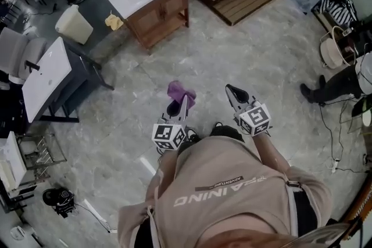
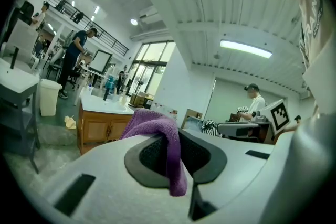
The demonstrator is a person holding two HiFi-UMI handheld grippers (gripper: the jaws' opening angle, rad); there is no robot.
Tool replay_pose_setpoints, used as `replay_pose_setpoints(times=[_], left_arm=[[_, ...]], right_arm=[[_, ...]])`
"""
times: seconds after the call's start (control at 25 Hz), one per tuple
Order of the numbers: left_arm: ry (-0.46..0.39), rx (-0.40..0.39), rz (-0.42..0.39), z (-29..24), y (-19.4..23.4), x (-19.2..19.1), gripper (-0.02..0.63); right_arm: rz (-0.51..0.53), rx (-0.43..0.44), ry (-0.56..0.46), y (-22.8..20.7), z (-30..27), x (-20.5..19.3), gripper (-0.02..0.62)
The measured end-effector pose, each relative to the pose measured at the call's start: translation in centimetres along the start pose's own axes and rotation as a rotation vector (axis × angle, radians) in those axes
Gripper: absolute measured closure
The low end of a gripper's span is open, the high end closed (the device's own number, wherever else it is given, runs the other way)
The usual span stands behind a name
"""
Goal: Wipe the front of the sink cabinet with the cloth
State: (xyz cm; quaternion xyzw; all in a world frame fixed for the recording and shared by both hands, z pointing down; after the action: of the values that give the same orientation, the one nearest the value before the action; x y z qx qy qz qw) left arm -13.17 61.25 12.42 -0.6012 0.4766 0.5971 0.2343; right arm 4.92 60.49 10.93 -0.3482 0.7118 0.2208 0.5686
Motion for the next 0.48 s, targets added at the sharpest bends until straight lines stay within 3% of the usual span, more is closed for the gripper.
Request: replay_pose_setpoints(times=[0.16,0.32,0.48], left_arm=[[0.018,-0.020,-0.087,-1.1,-0.2,0.2,0.569],[0.061,-0.032,-0.049,-2.0,0.8,-0.6,0.569],[0.093,-0.005,-0.040,-5.1,2.2,-0.6,0.569]], right_arm=[[-0.017,-0.035,-0.018,-0.2,-0.6,0.4,0.583],[-0.086,-0.028,-0.005,-0.7,-1.7,-1.0,0.584],[-0.065,0.006,0.005,-3.0,-3.8,-1.4,0.583]])
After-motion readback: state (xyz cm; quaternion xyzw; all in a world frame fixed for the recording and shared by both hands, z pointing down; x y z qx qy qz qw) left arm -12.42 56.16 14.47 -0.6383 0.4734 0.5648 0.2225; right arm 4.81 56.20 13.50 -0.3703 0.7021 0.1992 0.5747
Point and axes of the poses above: the fingertips, and each gripper's own axes: z backward along the fingers, y to its left, x out of its top, the point moved 2 cm from there along z, backward along the fingers, and after that the axes turned 6 degrees about x, right-handed, at the moved point
